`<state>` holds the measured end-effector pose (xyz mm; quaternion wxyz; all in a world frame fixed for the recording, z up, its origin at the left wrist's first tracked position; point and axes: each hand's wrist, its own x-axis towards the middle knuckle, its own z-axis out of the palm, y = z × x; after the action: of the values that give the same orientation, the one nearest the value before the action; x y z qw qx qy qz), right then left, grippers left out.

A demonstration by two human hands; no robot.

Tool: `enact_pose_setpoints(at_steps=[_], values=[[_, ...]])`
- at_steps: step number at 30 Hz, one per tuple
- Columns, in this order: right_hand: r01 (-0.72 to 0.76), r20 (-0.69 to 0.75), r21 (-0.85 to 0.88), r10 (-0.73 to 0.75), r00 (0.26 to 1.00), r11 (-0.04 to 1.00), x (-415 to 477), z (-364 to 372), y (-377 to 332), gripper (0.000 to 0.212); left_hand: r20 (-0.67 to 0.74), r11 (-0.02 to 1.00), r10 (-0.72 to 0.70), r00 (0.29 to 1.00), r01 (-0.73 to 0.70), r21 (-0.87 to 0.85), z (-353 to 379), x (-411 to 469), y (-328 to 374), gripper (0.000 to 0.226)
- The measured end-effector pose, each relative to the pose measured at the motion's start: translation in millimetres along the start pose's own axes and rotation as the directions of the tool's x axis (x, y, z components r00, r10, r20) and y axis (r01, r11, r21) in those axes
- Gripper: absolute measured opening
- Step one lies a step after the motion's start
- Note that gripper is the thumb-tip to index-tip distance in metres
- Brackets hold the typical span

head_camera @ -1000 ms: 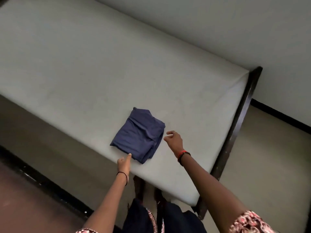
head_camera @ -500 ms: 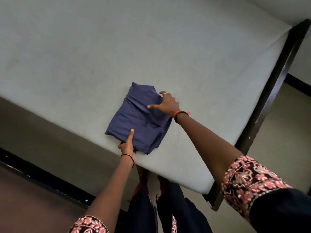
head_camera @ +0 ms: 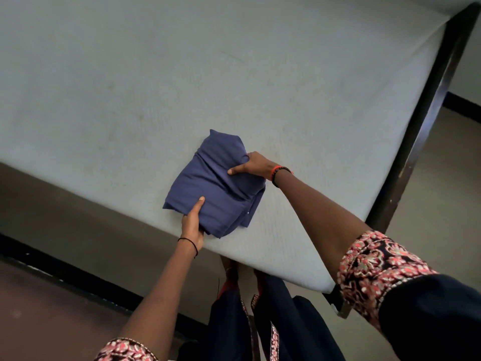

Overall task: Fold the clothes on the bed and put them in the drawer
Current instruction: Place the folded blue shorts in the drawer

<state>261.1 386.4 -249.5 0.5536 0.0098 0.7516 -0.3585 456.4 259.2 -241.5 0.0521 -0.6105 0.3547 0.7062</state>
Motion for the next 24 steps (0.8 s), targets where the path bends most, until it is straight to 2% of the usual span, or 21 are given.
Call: enact_pose_setpoints(at_steps=[4,10,17,24], values=[[0.004,0.057,0.155,-0.013,0.998,0.988,-30.8,-8.6,7.5,0.055,0.004,0.998,0.047,0.999,-0.047,0.051,1.2,-13.6,13.0,0.059],[0.104,0.015,0.336,-0.116,0.993,0.936,-96.5,-20.4,11.2,0.047,0.071,0.986,0.092,0.993,-0.101,0.13,20.8,-58.0,31.2,0.053],[0.259,-0.141,0.451,-0.219,0.966,0.854,-210.3,-60.2,-0.1,0.047,0.245,0.983,0.075,0.967,-0.113,0.147,62.6,-144.9,48.1,0.046],[0.417,-0.325,0.515,-0.28,0.903,0.749,-347.5,-101.0,-7.2,0.036,0.496,0.974,0.05,0.867,-0.152,0.169,114.3,-241.8,59.7,0.028]])
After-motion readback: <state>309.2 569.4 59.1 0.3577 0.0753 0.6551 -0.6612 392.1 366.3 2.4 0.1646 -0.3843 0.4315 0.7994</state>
